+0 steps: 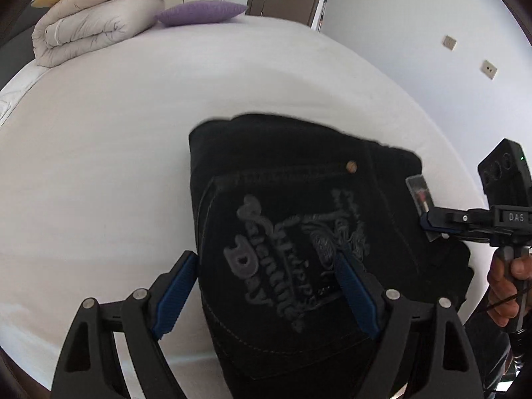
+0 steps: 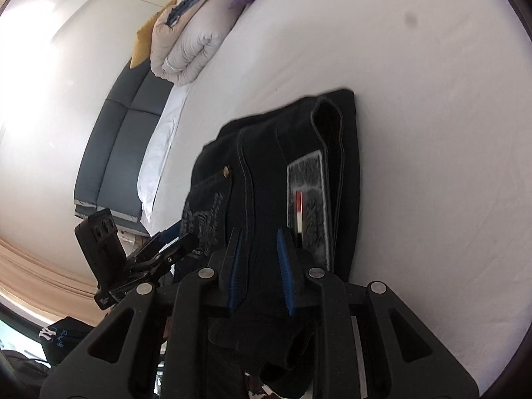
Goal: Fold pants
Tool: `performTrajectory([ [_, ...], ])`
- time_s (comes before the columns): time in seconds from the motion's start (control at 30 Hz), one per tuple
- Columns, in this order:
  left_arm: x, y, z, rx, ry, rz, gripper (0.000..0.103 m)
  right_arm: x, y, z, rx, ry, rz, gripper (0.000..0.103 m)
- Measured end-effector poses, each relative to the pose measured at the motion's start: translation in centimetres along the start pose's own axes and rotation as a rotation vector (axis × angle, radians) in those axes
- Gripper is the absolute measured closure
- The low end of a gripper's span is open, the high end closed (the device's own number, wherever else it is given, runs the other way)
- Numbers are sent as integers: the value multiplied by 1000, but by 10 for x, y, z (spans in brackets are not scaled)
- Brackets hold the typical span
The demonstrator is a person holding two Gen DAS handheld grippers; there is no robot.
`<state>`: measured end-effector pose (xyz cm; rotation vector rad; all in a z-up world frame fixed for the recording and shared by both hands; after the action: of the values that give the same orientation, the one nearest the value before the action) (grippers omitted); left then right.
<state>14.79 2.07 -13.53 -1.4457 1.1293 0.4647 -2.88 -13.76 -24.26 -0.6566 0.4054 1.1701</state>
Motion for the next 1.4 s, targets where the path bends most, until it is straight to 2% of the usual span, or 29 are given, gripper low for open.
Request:
performTrajectory([
  [0.07,5,10,3,-30,22,7,16,-1,13,-3,-17,-17,-6,83],
  [0.13,3,16,4,-46,14,-8,13,-5,22,-4,-27,-29,-4,83],
  [0.37,-6,16,-3,-9,-37,-7,12,-43,55,-7,-37,-58,-66,83],
  [0.5,-18,15,-13,45,-87,-6,13,-74,51,-13,-23,-5,-127,83],
  [0.57,-23,13,-14,64,-117,-4,13,-78,43,-17,-11,14,-134,76],
  [0.6,-25,11,-14,67,-128,-5,13,-76,39,-19,-9,29,-130,63],
  [0.63,-29,9,-13,70,-137,-9,13,-73,35,-20,-6,51,-123,42],
  [0.7,-33,0,-14,74,-148,-20,12,-65,26,-21,-5,72,-118,34],
  [0.73,-33,-3,-1,74,-157,-26,11,-60,23,-20,-9,78,-107,34],
  [0.83,-38,-13,5,77,-181,-32,6,-45,12,-20,-12,126,-67,34],
  [1.0,-28,-20,15,81,-188,-29,6,-21,-3,-12,-14,125,-28,34],
  [1.17,-7,-26,27,36,-118,16,6,0,-9,-1,-59,162,19,34],
  [1.2,-2,-27,27,24,-85,29,7,2,-10,-1,-62,166,23,37],
  [1.23,0,-26,25,15,-57,44,8,5,-12,-2,-56,171,25,44],
  [1.27,6,-26,25,4,-27,62,15,7,-13,-3,-50,180,29,49],
  [1.3,11,-27,23,-9,8,81,26,9,-14,-5,-45,196,37,60],
  [1.33,15,-28,21,-19,37,95,31,10,-15,-7,-40,206,42,67],
  [1.37,18,-30,17,-24,62,105,41,12,-16,-8,-36,207,45,68],
  [1.4,19,-32,16,-20,55,110,43,12,-17,-8,-38,209,45,70],
])
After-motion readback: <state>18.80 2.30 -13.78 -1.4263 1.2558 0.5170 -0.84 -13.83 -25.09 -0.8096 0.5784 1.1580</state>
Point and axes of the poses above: each gripper's, at about its wrist camera, not at the fingertips, and x roughly the way its jaws point, z to its left, y to its underside, the point moved 5 cm from there along x, roughly the way its jaws point, and after that the axes turned 2 degrees about y, right-handed, at the moved point
